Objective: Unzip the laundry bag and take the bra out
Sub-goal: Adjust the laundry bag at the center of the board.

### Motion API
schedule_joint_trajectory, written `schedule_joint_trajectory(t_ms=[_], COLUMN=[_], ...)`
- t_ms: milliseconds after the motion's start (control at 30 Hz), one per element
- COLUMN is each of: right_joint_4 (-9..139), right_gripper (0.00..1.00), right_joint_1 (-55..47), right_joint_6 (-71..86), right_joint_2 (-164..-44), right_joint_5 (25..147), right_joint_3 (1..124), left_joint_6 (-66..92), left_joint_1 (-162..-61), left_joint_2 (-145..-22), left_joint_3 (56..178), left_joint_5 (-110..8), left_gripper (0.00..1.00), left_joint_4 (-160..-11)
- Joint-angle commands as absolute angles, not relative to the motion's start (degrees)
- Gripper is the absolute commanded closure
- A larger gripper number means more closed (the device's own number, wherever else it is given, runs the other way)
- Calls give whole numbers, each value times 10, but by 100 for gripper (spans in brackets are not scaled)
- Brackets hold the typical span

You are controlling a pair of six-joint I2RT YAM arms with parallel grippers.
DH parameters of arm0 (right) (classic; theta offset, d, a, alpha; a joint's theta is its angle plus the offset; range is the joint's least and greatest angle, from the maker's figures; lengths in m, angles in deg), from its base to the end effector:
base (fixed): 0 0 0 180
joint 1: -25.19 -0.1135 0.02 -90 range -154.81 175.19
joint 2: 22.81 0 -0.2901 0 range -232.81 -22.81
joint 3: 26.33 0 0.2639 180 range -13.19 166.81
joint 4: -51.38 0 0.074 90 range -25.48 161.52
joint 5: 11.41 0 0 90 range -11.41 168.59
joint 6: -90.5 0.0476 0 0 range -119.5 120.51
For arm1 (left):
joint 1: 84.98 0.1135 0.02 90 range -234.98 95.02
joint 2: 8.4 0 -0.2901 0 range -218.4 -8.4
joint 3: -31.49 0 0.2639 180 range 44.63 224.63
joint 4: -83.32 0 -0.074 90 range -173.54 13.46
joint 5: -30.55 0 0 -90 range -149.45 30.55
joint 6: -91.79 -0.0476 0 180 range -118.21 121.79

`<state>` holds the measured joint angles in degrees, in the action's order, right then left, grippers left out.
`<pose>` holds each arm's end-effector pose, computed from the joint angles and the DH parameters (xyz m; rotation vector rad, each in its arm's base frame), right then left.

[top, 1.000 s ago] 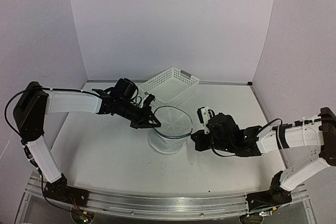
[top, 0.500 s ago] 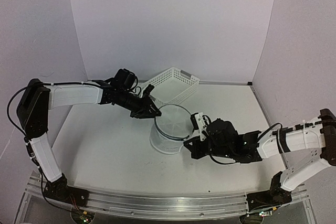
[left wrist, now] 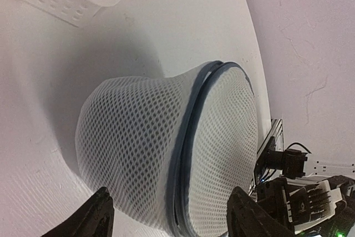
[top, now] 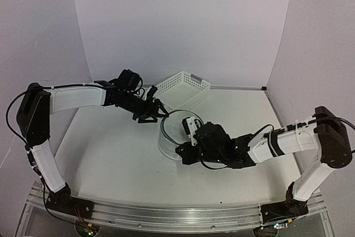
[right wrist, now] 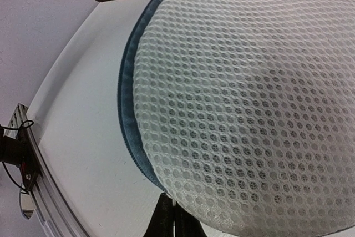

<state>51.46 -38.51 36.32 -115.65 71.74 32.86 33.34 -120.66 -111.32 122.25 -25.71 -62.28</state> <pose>0.1623 0.3156 0.1897 -0.4798 2.2367 0.8449 0.3265 -0.2670 0.2582 0.4013 2.5475 -1.2112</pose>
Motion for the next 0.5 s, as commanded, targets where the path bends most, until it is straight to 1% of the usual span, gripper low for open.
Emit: schedule_joint_trajectory(t_ms=[0,133,233,467], right_joint_4=[489,489,489,489], right_gripper=[100,100,100,100], right_joint_1=[-389,-390,-391,-396], right_joint_6=[363,358,354,349], right_joint_2=[-1170,-1175,-1174,-1166], right_joint_5=[727,733,737,734], right_joint_3=[366,373,372,363], left_joint_6=[349,373,386,392], left_joint_1=[-1207,-1208,-1209,-1225], left_joint_2=[-1033,-1003,-998,-1032], left_joint_3=[1182,1138,1121,1146], left_joint_5=[-282,-280,-257,-227], left_gripper=[27,24,23,23], left_joint_4=[-609,-626,-646,-664])
